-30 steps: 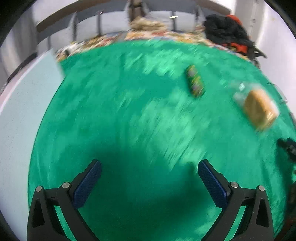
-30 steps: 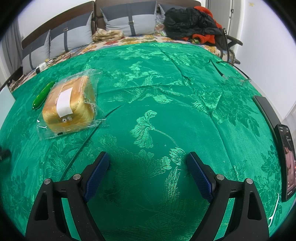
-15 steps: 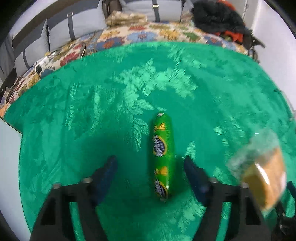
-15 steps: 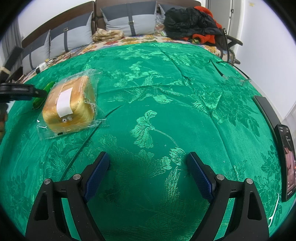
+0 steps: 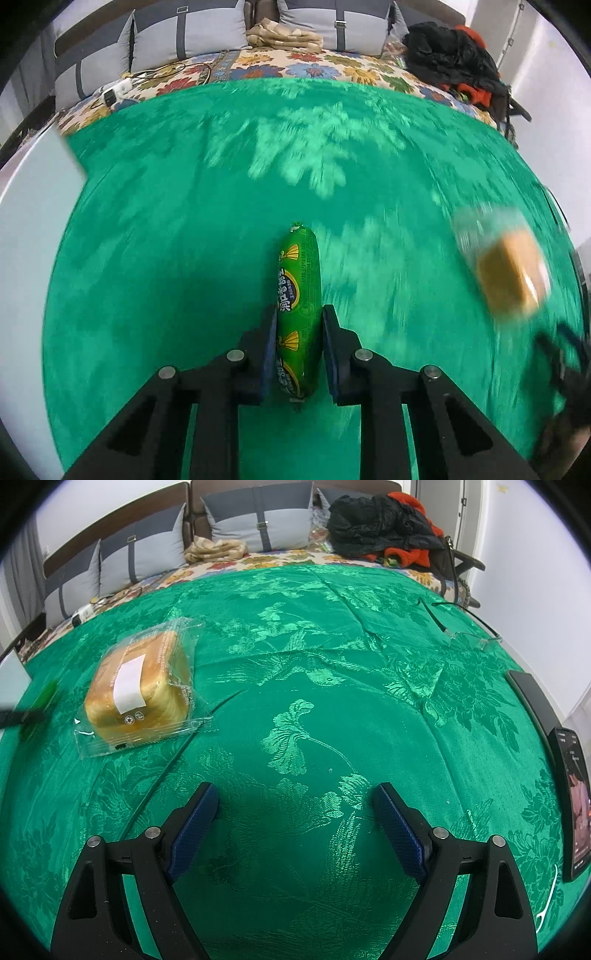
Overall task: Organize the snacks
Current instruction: 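Close the left tool on the green sausage and lift it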
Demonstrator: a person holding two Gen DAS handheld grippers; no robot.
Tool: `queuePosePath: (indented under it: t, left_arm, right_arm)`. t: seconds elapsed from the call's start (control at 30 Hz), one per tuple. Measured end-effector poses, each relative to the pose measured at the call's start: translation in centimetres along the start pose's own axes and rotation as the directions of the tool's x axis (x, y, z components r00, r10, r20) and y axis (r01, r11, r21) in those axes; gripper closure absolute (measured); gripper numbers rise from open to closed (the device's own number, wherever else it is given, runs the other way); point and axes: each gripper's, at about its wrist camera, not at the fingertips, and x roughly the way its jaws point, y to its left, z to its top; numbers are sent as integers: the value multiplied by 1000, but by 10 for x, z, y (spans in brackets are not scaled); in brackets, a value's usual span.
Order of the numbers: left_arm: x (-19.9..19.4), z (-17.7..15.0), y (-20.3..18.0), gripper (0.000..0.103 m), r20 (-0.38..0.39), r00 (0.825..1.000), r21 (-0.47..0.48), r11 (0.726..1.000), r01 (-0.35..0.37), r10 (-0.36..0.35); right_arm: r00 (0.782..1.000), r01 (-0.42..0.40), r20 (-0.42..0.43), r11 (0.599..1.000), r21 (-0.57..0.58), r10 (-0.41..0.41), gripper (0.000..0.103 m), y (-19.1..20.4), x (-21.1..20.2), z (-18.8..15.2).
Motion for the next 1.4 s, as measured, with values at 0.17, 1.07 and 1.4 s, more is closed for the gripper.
queuePosePath:
  t: [0.17,1.07,1.4]
  left_arm:
    - [-28,-55,10,81,14,1000,14,1000,-14,14]
    - [-17,-89,6,0,143,986,-3,996,-91,90]
    - [-16,-89,5,0,146,985,-6,996,-93,93]
  right_arm:
    - [1000,0,0,1000,0,0,13,0,0,0]
    - [1000,-2,0,1000,-1,2,13,0,-1,0]
    - [1000,-3,0,1000,-1,3,13,0,-1,0]
